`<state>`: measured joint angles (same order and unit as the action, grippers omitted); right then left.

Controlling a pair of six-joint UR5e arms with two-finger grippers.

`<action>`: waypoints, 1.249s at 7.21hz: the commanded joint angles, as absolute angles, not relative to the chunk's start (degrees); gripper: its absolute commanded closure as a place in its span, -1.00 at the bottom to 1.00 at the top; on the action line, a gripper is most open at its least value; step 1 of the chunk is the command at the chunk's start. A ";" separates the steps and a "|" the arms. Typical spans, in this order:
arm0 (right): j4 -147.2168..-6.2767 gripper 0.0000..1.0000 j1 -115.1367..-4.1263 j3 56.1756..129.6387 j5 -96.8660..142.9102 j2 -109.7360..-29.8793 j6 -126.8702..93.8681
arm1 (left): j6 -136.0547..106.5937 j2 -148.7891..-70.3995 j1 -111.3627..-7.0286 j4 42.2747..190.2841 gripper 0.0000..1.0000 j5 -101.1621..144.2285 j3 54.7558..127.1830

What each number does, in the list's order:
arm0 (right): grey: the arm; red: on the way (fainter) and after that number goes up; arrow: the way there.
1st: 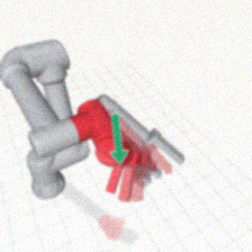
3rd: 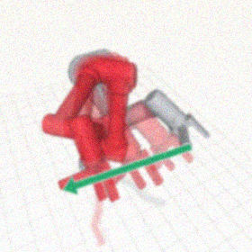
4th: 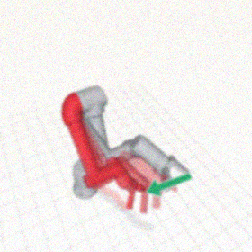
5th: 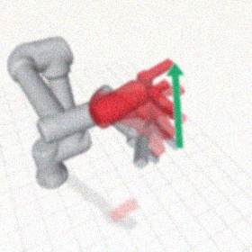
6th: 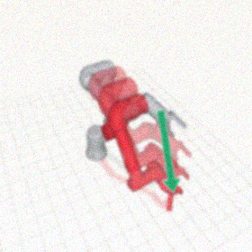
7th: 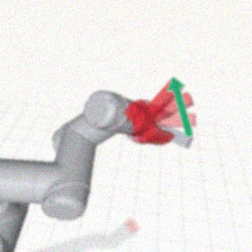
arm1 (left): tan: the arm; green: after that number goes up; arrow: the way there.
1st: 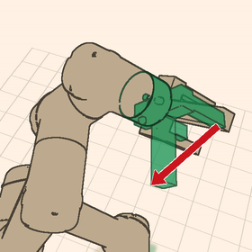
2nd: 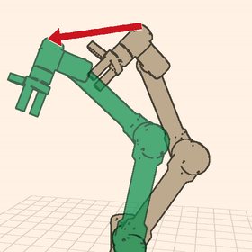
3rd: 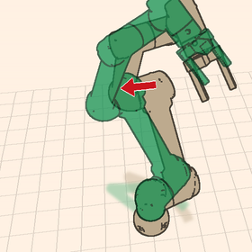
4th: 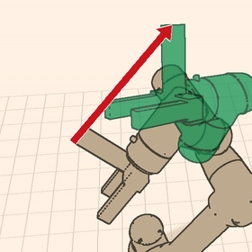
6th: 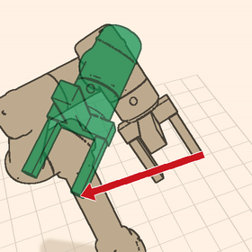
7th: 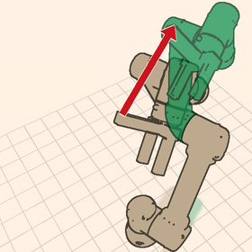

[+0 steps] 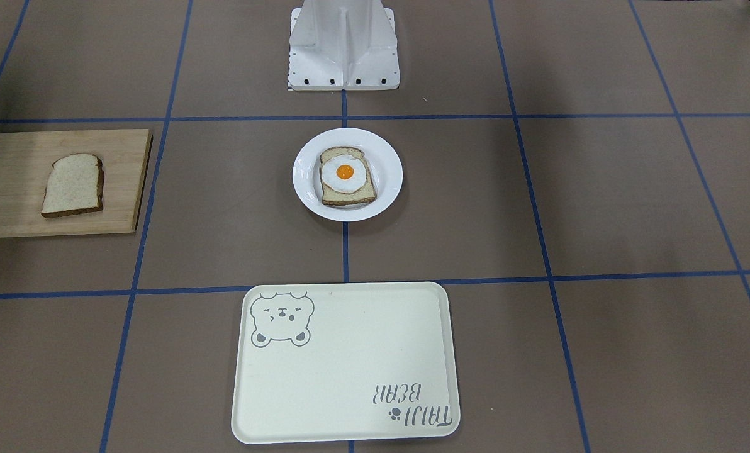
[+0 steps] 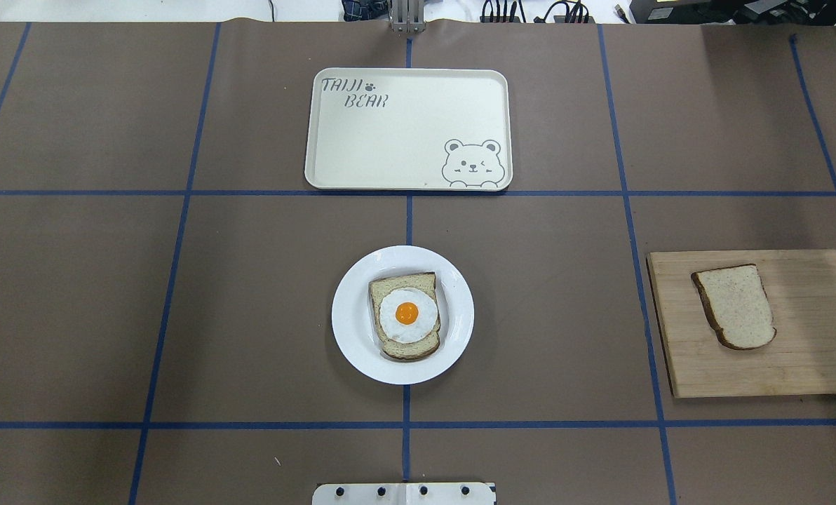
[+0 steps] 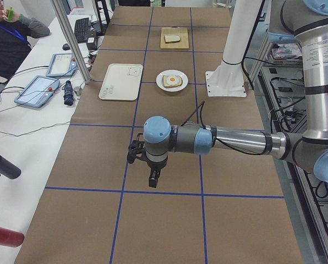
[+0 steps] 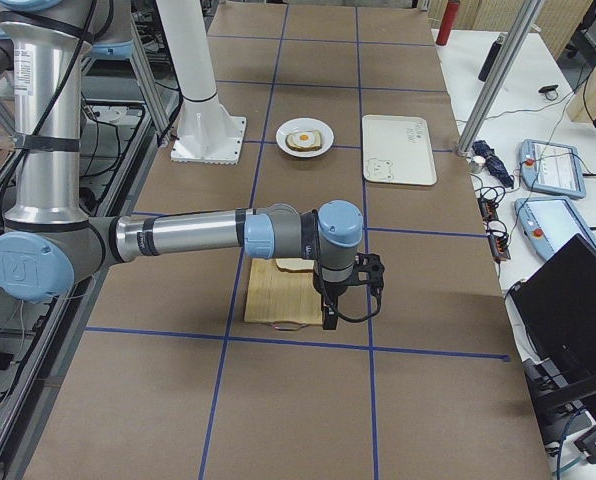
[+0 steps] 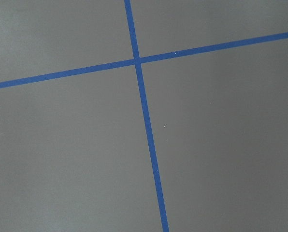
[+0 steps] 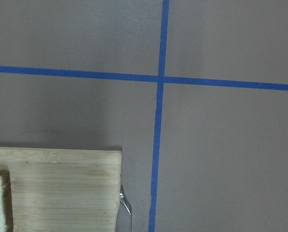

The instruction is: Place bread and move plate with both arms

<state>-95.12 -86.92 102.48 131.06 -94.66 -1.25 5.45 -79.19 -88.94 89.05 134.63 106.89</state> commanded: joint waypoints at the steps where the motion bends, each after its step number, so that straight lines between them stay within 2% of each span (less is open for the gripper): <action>1: -95.10 -1.00 -86.92 102.48 131.04 -94.66 -1.06 | 5.45 -79.19 -88.95 89.12 -0.97 134.65 106.88; 5: -88.63 -1.00 -86.92 104.24 131.74 -94.66 -1.76 | 5.45 -80.50 -88.86 89.30 -0.97 135.26 107.93; 9: -84.56 -1.00 -84.13 104.15 142.73 -94.75 -7.60 | 5.36 -80.42 -88.95 89.12 -0.97 134.91 107.67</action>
